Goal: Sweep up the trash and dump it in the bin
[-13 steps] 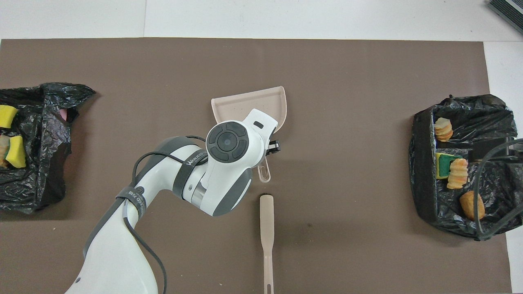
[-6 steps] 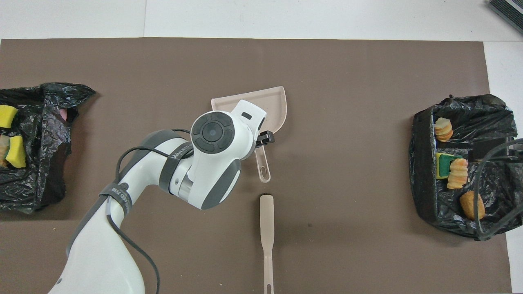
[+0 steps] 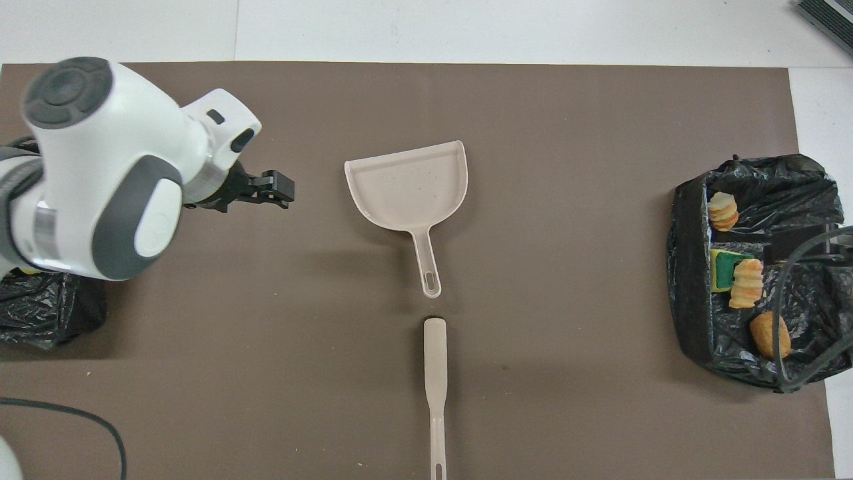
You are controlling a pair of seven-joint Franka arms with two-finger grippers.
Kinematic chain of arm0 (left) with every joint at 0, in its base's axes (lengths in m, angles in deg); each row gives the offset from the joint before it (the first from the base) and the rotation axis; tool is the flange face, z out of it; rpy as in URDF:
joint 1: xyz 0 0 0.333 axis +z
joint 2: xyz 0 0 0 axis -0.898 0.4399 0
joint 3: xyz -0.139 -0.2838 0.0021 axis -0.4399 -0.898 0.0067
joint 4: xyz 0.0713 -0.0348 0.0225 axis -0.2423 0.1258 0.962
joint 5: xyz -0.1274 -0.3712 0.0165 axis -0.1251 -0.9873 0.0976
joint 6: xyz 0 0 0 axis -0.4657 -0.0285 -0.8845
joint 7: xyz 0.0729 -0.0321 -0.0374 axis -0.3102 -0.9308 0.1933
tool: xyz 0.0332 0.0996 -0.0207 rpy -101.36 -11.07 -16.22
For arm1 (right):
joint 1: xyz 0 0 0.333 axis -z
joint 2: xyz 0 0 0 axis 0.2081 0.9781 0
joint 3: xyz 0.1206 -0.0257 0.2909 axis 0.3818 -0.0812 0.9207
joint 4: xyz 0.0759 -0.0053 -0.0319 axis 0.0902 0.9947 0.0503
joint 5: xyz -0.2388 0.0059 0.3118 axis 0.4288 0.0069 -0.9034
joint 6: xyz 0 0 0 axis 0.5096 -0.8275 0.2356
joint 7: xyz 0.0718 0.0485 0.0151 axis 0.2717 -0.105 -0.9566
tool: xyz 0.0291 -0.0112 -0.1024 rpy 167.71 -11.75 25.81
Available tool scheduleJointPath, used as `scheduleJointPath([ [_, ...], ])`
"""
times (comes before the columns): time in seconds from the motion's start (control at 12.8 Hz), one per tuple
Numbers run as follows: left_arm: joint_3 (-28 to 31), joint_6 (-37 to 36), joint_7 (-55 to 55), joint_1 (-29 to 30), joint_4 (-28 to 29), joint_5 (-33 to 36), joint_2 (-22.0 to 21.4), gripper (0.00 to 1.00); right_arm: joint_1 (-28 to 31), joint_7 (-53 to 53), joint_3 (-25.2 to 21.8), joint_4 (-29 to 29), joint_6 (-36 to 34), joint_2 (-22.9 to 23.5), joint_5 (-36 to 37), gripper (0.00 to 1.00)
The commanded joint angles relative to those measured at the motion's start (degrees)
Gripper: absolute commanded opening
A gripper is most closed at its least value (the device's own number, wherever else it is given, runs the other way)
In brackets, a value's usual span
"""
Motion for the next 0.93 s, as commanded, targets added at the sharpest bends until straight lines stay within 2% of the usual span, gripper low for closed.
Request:
scheduleJointPath([
  [0.0,-0.1,-6.2,-10.9,4.5,-0.1,-0.5,-4.5,1.00,0.7,-1.4,0.2,-0.1,-0.1,-0.2,-0.2,1.00],
  [0.16,0.2,-9.6,-15.5,7.2,0.2,0.8,-7.2,1.00,0.7,-1.4,0.2,0.0,-0.1,-0.2,-0.2,1.00],
  [0.31,0.1,-12.5,-15.5,7.3,0.5,4.2,-9.3,1.00,0.7,-1.4,0.2,-0.1,-0.1,-0.1,-0.2,1.00],
  [0.47,0.2,-12.8,-15.4,8.0,0.9,4.6,-11.7,1.00,0.7,-1.4,0.2,0.0,-0.1,-0.1,-0.2,1.00],
  [0.86,0.3,-15.0,-15.1,10.5,-0.1,4.9,-11.2,1.00,0.7,-1.4,0.2,0.0,-0.1,-0.2,-0.2,1.00],
])
